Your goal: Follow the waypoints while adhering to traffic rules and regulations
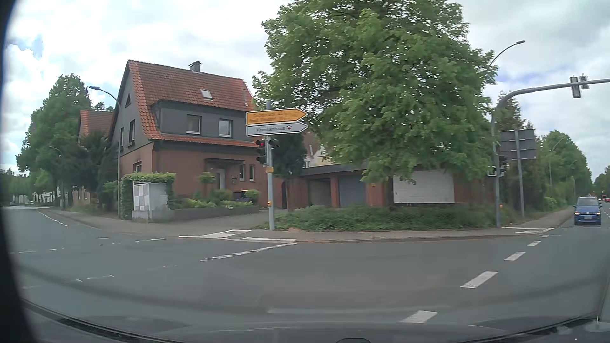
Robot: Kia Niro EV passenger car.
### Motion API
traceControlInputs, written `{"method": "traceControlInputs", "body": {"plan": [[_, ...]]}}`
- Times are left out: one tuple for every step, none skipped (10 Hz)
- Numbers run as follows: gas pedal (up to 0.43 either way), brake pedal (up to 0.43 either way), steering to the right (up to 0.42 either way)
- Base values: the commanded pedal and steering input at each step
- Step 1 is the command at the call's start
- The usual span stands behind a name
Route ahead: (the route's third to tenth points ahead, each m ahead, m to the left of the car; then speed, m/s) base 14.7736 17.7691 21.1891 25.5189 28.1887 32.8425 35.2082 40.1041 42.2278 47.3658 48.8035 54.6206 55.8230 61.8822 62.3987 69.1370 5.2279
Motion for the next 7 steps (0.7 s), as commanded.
{"method": "traceControlInputs", "body": {"plan": [[0.197,0.0,-0.427],[0.197,0.0,-0.427],[0.22,0.0,-0.428],[0.24,0.0,-0.43],[0.248,0.0,-0.43],[0.26,0.0,-0.427],[0.28,0.0,-0.425]]}}
